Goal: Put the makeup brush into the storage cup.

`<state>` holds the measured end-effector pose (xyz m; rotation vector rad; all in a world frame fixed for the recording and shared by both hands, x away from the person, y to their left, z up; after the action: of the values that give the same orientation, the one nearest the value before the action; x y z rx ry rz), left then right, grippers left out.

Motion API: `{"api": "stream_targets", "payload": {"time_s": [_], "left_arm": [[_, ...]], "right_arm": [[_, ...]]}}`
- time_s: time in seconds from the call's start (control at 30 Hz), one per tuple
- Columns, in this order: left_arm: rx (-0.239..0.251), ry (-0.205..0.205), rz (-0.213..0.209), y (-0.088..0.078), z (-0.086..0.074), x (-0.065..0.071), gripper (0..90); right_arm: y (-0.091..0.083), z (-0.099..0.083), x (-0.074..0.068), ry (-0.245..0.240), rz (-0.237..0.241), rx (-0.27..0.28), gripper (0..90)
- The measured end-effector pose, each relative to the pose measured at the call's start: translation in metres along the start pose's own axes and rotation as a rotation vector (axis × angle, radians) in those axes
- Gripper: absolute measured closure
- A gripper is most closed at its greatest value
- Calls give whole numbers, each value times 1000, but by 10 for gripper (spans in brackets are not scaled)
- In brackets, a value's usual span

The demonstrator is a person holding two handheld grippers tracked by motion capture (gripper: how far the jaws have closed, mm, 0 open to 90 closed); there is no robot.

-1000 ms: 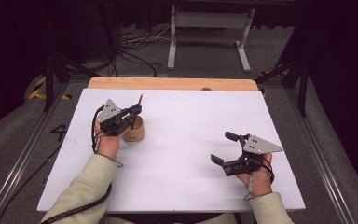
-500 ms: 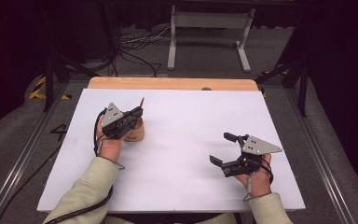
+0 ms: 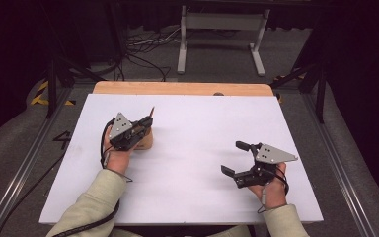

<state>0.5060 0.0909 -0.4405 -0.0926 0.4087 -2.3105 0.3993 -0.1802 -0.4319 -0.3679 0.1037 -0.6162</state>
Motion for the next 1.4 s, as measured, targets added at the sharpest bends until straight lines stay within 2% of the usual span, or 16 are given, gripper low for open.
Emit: {"api": "stream_targets", "payload": {"time_s": [0.07, 0.1, 0.2, 0.23, 0.27, 0.3, 0.33, 0.4, 0.43, 0.6, 0.77, 0.93, 0.97, 1.13, 1.27, 1.4], "left_arm": [[0, -7, -7, -1, 0, 0, 773], [-4, -17, -5, -1, -1, 0, 716], [-20, -80, -36, -5, 0, 2, 605], [-21, -103, -43, -5, 1, 1, 514], [-24, -151, -73, -6, 1, 2, 438], [-20, -172, -89, -8, 2, 2, 393], [-10, -179, -95, -10, 4, 1, 360], [2, -150, -72, -13, 6, -3, 233], [4, -139, -66, -16, 7, -5, 206], [19, -165, -118, -32, 12, -1, 151], [19, -135, -138, -50, 14, 3, 114], [19, -126, -165, -63, 15, 10, 99], [13, -120, -199, -69, 16, 17, 94], [9, -87, -233, -80, 17, 28, 73], [-7, -78, -247, -86, 10, 30, 58], [-23, -97, -267, -91, -1, 30, 51]], "right_arm": [[0, 0, 0, 0, -2, 2, 27], [-1, 1, 0, -2, -4, 3, 25], [-2, 0, 3, -1, -14, 4, 13], [-2, 0, 4, 0, -19, 2, 10], [-2, 0, 5, 2, -21, 3, 7], [-2, 0, 5, 5, -22, 8, 3], [-2, 0, 6, 6, -22, 9, 2], [-3, 1, 6, 5, -25, 13, 1], [-4, 2, 7, 4, -26, 13, 1], [-7, 3, 11, 3, -33, 15, 0], [-14, 4, 17, 5, -50, 22, 0], [-23, 2, 22, 21, -58, 32, 0], [-24, 2, 23, 20, -61, 35, 0], [-31, 2, 24, 28, -62, 53, 0], [-33, 0, 24, 37, -59, 59, 0], [-35, -1, 20, 31, -54, 61, 0]]}}
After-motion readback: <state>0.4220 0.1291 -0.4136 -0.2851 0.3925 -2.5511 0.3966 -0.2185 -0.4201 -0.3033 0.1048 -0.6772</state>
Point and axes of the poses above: each handheld gripper's, and its own axes: y roughly forward along the jaws, z roughly out of its top, x roughly to its right, the point moved 10 cm from there along y, roughly forward along the jaws, and after that the axes turned 7 degrees about -x, right-handed, at the moved point
